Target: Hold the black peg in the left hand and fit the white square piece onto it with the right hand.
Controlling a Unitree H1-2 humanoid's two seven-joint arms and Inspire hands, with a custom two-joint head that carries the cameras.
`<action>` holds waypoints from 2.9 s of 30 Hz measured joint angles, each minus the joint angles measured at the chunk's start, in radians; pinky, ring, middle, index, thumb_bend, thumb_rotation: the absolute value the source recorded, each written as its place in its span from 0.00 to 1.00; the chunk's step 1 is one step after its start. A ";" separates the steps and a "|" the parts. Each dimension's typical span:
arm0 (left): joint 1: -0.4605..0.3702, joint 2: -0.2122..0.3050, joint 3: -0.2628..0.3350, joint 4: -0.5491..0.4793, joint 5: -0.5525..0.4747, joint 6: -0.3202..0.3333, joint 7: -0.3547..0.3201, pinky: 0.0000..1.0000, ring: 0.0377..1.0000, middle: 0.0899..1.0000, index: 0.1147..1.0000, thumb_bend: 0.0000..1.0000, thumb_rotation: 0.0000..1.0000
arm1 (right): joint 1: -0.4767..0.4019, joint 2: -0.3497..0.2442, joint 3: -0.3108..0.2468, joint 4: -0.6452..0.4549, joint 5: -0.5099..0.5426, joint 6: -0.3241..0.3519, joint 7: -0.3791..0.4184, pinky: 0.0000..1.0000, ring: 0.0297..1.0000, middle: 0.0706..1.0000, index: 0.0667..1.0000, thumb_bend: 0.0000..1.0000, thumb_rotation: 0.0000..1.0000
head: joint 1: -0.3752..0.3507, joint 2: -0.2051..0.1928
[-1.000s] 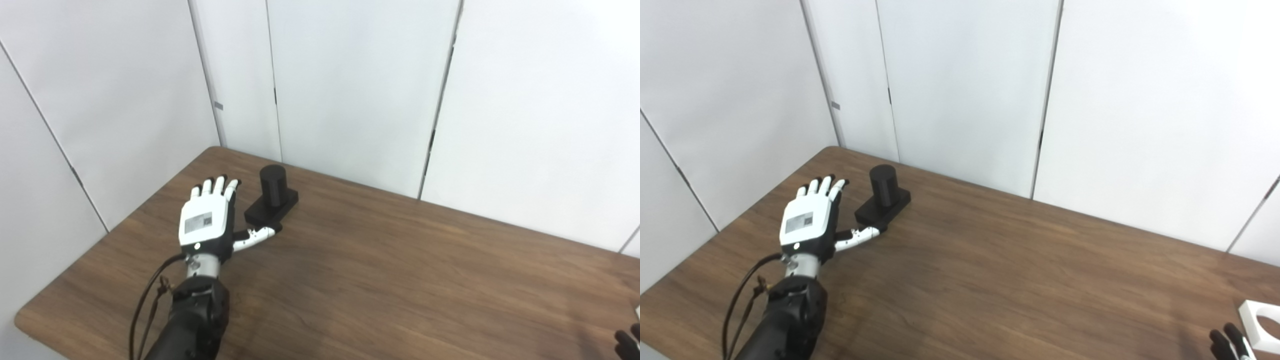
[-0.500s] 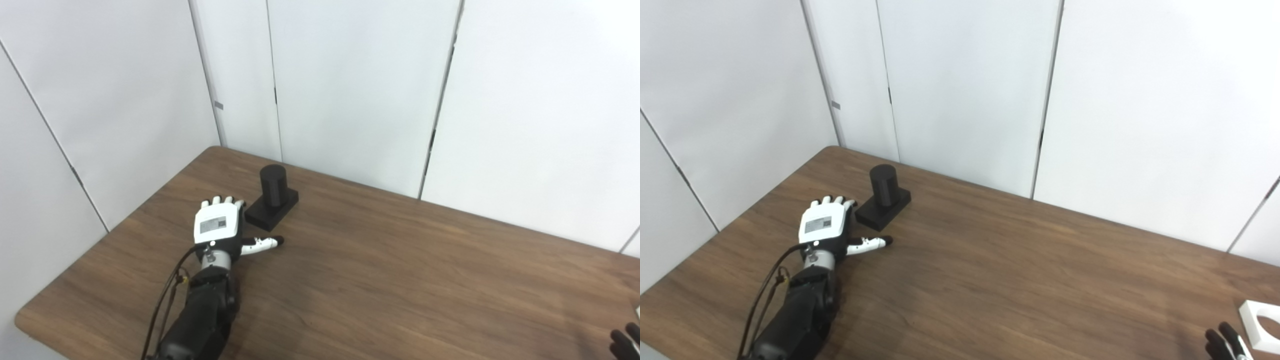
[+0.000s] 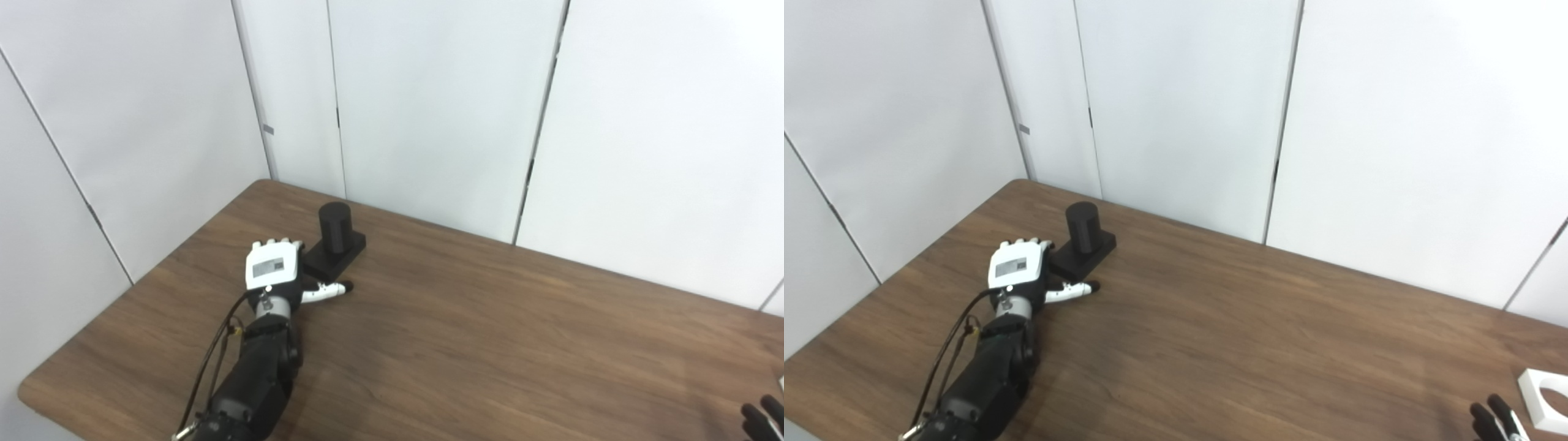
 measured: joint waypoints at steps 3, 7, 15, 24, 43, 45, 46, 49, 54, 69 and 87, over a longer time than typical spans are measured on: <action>-0.016 0.000 -0.010 0.008 -0.014 0.000 0.009 0.96 0.93 0.90 0.81 0.97 0.77 | 0.000 0.000 0.002 0.000 -0.002 0.000 0.000 0.94 0.94 0.90 0.93 0.69 1.00 | 0.000 0.002; -0.021 -0.002 -0.025 0.011 -0.036 -0.002 0.042 0.94 0.90 0.86 0.75 0.94 0.77 | 0.000 0.000 0.006 0.000 -0.009 0.000 0.000 0.93 0.94 0.90 0.92 0.68 1.00 | -0.005 0.005; -0.028 -0.012 -0.032 0.052 -0.112 -0.005 0.141 0.89 0.84 0.78 0.61 0.84 0.64 | 0.000 0.001 0.007 -0.001 -0.026 0.000 -0.002 0.91 0.93 0.90 0.92 0.64 1.00 | -0.008 0.009; -0.046 -0.012 -0.047 0.078 -0.167 -0.016 0.244 0.84 0.76 0.64 0.41 0.53 0.07 | 0.001 0.001 0.009 -0.005 -0.034 0.000 -0.002 0.94 0.94 0.89 0.92 0.63 1.00 | -0.008 0.012; 0.000 0.000 -0.083 -0.007 -0.221 -0.049 0.277 0.77 0.78 0.68 0.42 0.51 0.05 | 0.001 0.002 0.022 -0.011 -0.039 0.003 -0.004 0.93 0.97 0.95 0.96 0.68 1.00 | -0.084 0.046; 0.034 0.003 -0.086 -0.064 -0.225 -0.050 0.252 0.74 0.76 0.67 0.42 0.51 0.05 | 0.001 0.002 0.024 -0.018 -0.029 0.005 -0.004 0.93 0.98 0.95 0.97 0.69 1.00 | -0.087 0.048; 0.047 0.005 -0.089 -0.093 -0.226 -0.053 0.241 0.71 0.75 0.66 0.42 0.51 0.05 | 0.001 0.002 0.024 -0.028 -0.024 0.007 -0.004 0.95 0.98 0.96 0.98 0.68 1.00 | -0.100 0.058; 0.092 0.009 -0.092 -0.202 -0.238 -0.057 0.192 0.71 0.75 0.65 0.42 0.51 0.06 | 0.001 0.003 0.028 -0.050 -0.012 0.015 -0.004 0.97 0.99 0.96 0.99 0.64 1.00 | -0.113 0.071; 0.157 0.005 -0.113 -0.402 -0.249 -0.057 0.102 0.69 0.75 0.65 0.42 0.51 0.06 | 0.001 0.003 0.035 -0.052 -0.011 0.025 -0.005 0.94 0.97 0.95 0.99 0.57 1.00 | -0.146 0.093; 0.424 -0.049 -0.236 -0.693 -0.371 -0.252 -0.093 0.65 0.76 0.69 0.42 0.51 0.05 | 0.000 0.008 0.082 -0.102 -0.088 0.040 -0.024 1.00 0.97 0.92 0.96 0.42 1.00 | -0.363 0.182; 0.565 -0.058 -0.318 -0.710 -0.405 -0.511 -0.075 0.67 0.77 0.69 0.42 0.51 0.05 | 0.001 0.016 0.127 -0.106 -0.151 0.040 -0.043 1.00 0.94 0.91 0.93 0.50 1.00 | -0.476 0.233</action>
